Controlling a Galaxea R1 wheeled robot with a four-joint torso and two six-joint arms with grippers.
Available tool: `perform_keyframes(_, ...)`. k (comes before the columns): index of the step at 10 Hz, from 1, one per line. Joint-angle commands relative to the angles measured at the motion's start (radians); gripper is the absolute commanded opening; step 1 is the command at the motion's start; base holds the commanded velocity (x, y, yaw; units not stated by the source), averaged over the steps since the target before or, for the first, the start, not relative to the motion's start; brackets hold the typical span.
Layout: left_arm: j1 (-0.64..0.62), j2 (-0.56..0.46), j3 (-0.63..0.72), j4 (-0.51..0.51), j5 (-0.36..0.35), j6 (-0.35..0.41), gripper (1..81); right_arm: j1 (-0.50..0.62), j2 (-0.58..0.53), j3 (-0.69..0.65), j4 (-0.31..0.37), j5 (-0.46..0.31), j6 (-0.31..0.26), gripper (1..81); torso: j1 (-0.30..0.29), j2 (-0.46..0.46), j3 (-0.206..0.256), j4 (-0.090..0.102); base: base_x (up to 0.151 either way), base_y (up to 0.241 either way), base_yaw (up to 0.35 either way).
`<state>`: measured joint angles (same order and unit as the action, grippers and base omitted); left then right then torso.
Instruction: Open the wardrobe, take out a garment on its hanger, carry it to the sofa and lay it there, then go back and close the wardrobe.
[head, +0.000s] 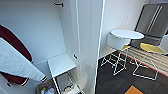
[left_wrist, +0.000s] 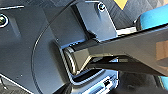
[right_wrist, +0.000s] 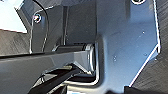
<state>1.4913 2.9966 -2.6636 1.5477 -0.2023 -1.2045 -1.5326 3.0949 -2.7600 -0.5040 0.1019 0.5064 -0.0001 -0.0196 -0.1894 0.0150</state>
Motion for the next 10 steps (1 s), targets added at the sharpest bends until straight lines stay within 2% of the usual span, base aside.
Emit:
perform_keyframes(1, -0.022, -0.001, 0.005, 0.017, 0.027, 0.005, 81.1, 0.021, 0.007, 0.002, -0.002, -0.051, -0.003, 81.1, 0.000, 0.000, 0.000, 0.000, 0.000, 0.000, 0.258)
perform_keyframes(10, -0.018, 0.003, 0.005, 0.017, 0.029, 0.005, 81.1, 0.021, 0.006, 0.002, -0.002, -0.051, -0.003, 81.1, 0.000, 0.000, 0.000, 0.000, 0.000, 0.000, 0.258)
